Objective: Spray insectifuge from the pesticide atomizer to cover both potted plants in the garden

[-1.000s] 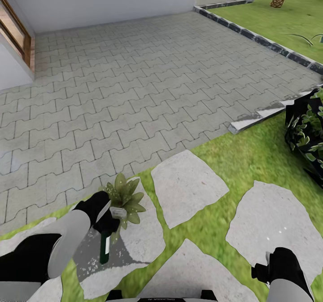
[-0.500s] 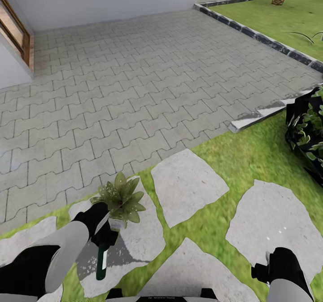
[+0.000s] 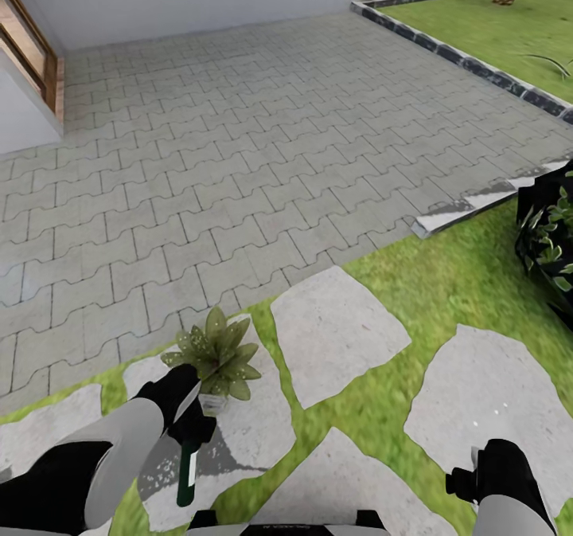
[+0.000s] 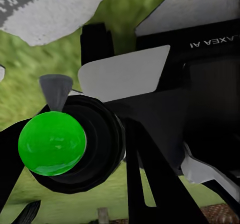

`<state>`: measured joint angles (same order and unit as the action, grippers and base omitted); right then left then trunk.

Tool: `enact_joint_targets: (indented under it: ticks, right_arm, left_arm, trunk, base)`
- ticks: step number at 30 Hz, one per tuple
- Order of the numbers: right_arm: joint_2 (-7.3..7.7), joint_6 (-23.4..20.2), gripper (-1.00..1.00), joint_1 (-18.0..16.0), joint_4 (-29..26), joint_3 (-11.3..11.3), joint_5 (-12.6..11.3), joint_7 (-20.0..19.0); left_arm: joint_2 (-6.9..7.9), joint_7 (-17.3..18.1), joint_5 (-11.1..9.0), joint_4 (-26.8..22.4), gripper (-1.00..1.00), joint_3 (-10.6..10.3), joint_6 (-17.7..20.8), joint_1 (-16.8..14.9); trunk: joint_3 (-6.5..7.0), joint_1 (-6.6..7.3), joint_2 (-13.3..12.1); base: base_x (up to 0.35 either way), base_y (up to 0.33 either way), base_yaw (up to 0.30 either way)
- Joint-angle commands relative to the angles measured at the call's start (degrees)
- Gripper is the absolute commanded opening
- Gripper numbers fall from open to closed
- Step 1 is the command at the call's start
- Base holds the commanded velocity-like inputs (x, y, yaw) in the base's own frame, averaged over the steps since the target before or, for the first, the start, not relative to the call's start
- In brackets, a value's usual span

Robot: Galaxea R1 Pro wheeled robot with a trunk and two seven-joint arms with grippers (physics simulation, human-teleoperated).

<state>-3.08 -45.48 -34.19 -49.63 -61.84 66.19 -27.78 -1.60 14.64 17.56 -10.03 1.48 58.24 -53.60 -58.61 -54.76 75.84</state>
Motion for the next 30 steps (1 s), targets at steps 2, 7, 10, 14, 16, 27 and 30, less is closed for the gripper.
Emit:
enact_joint_targets:
  ticks: [2,7,10,14,16,27,30]
  right_arm:
    - [-0.07,0.0,1.00,-0.1,-0.1,-0.2,0.6,-0.6]
    - [-0.08,0.0,1.00,0.0,-0.1,-0.2,0.6,-0.6]
    - [-0.08,0.0,1.00,-0.1,-0.1,-0.2,0.6,-0.6]
    - [-0.08,0.0,1.00,-0.1,-0.1,-0.2,0.6,-0.6]
    - [-0.09,0.0,1.00,0.0,-0.1,-0.2,0.6,-0.6]
    - [-0.09,0.0,1.00,-0.1,-0.1,-0.2,0.6,-0.5]
    - [-0.09,0.0,1.00,-0.1,-0.1,-0.2,0.6,-0.5]
  left_arm:
    - [-0.36,0.5,0.7,-0.1,-1.00,0.1,0.2,-0.1]
    - [-1.13,0.5,0.6,0.0,-1.00,0.1,0.3,-1.3]
    - [-1.79,0.5,0.6,0.0,-1.00,0.2,0.3,-1.9]
    - [-2.13,0.5,0.6,0.0,-1.00,0.3,0.3,-1.8]
    - [-2.10,0.5,0.6,-0.1,-1.00,0.4,0.3,-1.5]
    - [-2.00,0.4,0.8,-0.1,-1.00,0.3,0.1,1.0]
    - [-2.00,0.5,0.7,-0.1,-1.00,0.3,0.1,1.0]
  trunk:
    - [-0.04,-0.02,0.0]
    - [-0.05,-0.02,0.0]
    - [-0.07,-0.02,0.0]
    - [-0.16,-0.02,0.0]
    - [-0.17,-0.02,0.0]
    - [-0.39,-0.02,0.0]
    - [-0.51,-0.02,0.0]
  base:
    - [0.065,0.000,0.009]
    - [0.010,0.000,0.001]
    - [0.000,0.000,0.000]
    - [0.047,-0.016,0.021]
    - [0.040,-0.049,0.006]
    - [0.003,-0.004,0.106]
    - [0.000,-0.048,0.213]
